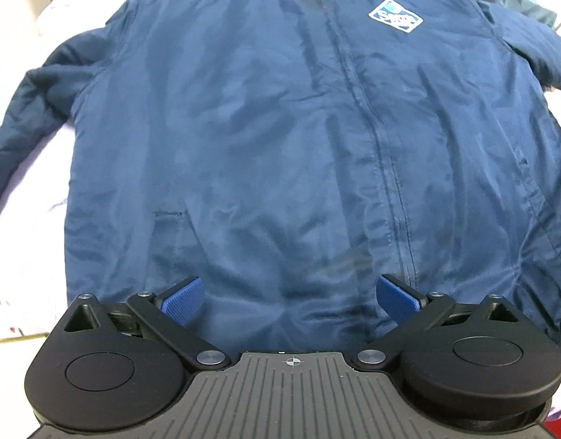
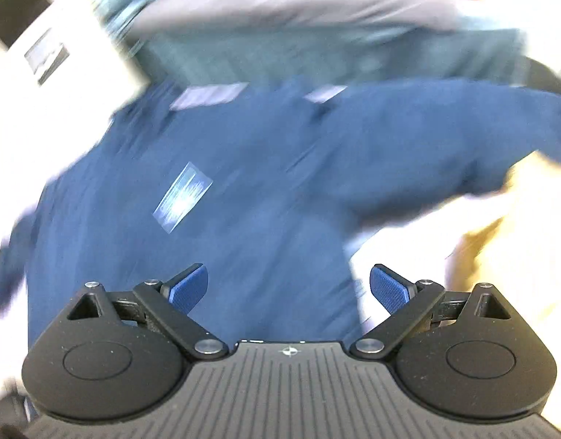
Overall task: Fold large clothes
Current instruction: 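Grasp a sleeve cuff with the right gripper and lift it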
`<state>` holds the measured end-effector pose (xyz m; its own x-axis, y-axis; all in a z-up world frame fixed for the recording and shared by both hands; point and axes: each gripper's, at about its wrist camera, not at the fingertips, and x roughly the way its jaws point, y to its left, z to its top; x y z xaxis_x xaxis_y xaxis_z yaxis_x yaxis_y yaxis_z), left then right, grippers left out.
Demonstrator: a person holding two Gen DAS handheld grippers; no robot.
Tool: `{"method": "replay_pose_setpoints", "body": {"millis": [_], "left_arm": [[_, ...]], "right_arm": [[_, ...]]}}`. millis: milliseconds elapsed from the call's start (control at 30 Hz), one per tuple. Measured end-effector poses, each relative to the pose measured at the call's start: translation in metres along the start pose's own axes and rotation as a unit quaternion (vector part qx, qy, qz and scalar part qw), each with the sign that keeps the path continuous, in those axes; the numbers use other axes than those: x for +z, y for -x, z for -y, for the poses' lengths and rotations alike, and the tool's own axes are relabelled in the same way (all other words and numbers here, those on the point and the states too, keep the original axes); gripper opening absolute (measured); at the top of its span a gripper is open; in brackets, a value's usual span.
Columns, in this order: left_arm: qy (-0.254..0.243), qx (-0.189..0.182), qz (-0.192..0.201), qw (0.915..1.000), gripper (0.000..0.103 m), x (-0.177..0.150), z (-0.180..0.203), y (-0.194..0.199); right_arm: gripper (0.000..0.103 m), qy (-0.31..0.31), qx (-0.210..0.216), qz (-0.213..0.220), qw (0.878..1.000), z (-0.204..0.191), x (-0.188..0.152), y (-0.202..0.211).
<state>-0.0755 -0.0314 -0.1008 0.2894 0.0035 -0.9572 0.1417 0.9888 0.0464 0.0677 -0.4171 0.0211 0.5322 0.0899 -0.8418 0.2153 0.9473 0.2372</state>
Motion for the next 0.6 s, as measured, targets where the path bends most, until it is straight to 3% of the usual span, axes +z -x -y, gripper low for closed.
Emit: {"method": "replay_pose_setpoints", "body": {"millis": [133, 233, 333, 433, 533, 600], "left_arm": [[0.010, 0.017, -0.012, 0.9997, 0.103, -0.003, -0.009, 0.003], [0.016, 0.025, -0.017, 0.9994, 0.103, -0.004, -0.010, 0.003], [0.024, 0.032, -0.025, 0.9989, 0.103, -0.005, -0.010, 0.001], [0.027, 0.040, -0.035, 0.9982, 0.103, -0.005, -0.008, -0.001], [0.022, 0.046, -0.034, 0.9981, 0.103, -0.004, -0.005, -0.001], [0.019, 0.048, -0.035, 0.9981, 0.103, -0.004, -0.003, -0.002]], "right_arm": [[0.096, -0.120, -0.056, 0.045, 0.990, 0.096, 0.063, 0.002], [0.091, -0.234, -0.084, 0.050, 0.967, 0.174, 0.087, -0.008], [0.086, -0.345, -0.098, 0.053, 0.932, 0.241, 0.088, -0.022], [0.084, -0.416, -0.129, 0.047, 0.899, 0.283, 0.075, -0.033], [0.082, -0.458, -0.139, 0.033, 0.878, 0.307, 0.058, -0.049], [0.080, -0.465, -0.148, 0.036, 0.872, 0.309, 0.050, -0.057]]}}
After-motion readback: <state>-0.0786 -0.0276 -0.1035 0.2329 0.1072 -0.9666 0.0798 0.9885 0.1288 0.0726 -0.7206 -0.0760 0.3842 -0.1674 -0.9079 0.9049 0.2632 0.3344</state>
